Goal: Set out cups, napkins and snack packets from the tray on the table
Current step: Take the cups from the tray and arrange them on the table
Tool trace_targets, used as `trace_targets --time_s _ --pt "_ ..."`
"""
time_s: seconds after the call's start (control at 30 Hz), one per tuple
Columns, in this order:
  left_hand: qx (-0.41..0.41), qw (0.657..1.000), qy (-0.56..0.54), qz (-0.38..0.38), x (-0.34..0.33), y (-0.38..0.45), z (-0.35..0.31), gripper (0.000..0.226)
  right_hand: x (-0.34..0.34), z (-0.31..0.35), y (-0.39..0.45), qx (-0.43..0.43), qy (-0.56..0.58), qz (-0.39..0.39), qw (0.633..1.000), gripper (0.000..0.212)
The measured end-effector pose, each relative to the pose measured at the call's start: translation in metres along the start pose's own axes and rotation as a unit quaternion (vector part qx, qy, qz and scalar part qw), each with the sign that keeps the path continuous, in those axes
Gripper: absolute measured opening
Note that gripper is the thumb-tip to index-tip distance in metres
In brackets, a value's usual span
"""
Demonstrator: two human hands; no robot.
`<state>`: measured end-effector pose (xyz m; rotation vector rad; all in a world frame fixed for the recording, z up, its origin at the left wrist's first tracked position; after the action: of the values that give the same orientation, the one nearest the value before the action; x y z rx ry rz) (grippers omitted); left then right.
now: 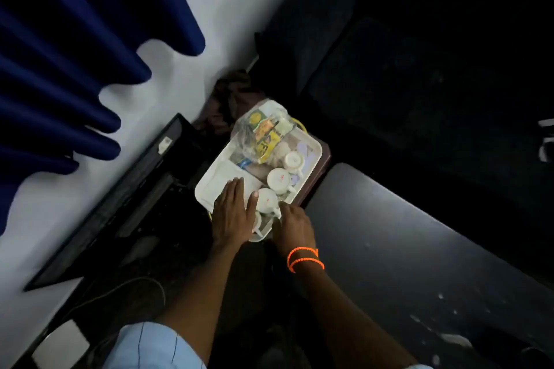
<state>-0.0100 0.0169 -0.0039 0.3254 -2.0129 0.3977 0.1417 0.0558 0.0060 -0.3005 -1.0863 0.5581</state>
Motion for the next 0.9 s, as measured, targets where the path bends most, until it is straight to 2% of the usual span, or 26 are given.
trace_targets --time_s 0.07,0.17,0.27,0.33,0.43,0.53,0.67,0.73,0.8,0.9 --pt "0.037 0.998 0.047 0.018 -0.024 -0.009 0.039 0.062 -0.051 0.008 0.004 -0.013 0.016 0.029 0.999 0.032" --pt "0.046 0.992 0.105 0.061 -0.03 -0.009 0.049 0.07 -0.068 0.015 0.003 -0.074 0.082 0.056 0.992 0.034" --pt "0.055 0.986 0.083 0.132 -0.032 0.001 0.038 0.075 -0.076 0.017 0.012 -0.126 0.15 0.069 0.978 0.043" --pt "0.094 0.982 0.033 0.161 -0.037 0.004 0.04 0.073 -0.086 0.018 0.019 -0.155 0.199 0.069 0.965 0.041" --pt "0.166 0.975 -0.041 0.14 -0.044 -0.002 0.042 0.069 -0.094 0.021 0.017 -0.203 0.281 0.056 0.936 0.032" --pt "0.237 0.96 -0.115 0.091 -0.044 -0.018 0.039 0.066 -0.094 0.017 0.01 -0.254 0.377 0.071 0.888 0.033" --pt "0.296 0.934 -0.199 -0.022 -0.034 -0.043 0.029 0.059 -0.083 0.009 -0.002 -0.279 0.456 0.094 0.84 0.027" --pt "0.279 0.93 -0.231 -0.055 -0.031 -0.053 0.019 0.057 -0.076 -0.001 -0.006 -0.289 0.502 0.101 0.809 0.019" --pt "0.223 0.938 -0.258 -0.064 -0.032 -0.06 0.005 0.057 -0.069 -0.012 -0.007 -0.295 0.542 0.092 0.781 0.016" --pt "0.105 0.956 -0.266 -0.058 -0.04 -0.06 -0.023 0.057 -0.052 -0.032 -0.007 -0.298 0.551 0.051 0.778 0.036"
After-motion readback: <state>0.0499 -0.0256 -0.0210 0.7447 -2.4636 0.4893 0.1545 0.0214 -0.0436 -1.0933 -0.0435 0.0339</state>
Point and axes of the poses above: each hand's wrist, its own y-axis towards the middle knuckle, its own x-axis out of the back of the hand, z = x × y, the point moved 2 cm from there along y, towards the middle knuckle, and after that the axes turned 8 degrees about -x, right-handed, at the moved point
